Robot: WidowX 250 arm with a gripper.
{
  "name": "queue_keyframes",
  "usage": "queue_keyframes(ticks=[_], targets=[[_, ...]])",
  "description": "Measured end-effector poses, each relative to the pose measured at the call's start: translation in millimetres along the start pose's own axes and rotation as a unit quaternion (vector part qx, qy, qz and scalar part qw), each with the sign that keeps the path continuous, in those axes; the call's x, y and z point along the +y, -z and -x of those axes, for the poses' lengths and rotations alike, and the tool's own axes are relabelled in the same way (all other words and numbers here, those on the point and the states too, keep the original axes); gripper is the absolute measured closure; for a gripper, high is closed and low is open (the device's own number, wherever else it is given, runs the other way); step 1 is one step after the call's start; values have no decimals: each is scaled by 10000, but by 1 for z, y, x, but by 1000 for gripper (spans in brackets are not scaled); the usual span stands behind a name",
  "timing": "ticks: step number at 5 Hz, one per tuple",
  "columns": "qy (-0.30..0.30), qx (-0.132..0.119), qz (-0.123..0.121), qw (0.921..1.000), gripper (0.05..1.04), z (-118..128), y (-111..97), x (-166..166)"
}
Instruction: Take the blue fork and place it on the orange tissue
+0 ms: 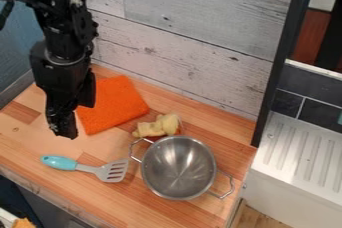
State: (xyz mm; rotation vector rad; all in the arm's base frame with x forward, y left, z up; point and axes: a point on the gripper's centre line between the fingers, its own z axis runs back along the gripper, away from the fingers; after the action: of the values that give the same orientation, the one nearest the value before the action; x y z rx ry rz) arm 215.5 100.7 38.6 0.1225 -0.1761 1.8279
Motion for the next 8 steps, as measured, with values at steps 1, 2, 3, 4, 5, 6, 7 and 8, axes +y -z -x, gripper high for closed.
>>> queue_keyframes(ticks=[1,2,3,4,5,6,7,8], targets=[[29,12,-83,10000,83,1,5,4],[275,65,67,9996,83,-4,13,17],[420,310,378,9979,83,-12,18,23],[312,364,521,9975,83,-15,26,25],[290,508,409,9974,83,-15,49,27],[265,603,296,9974,83,-13,65,27],[205,625,258,9975,83,-12,79,28],[150,618,308,9975,83,-12,83,26]])
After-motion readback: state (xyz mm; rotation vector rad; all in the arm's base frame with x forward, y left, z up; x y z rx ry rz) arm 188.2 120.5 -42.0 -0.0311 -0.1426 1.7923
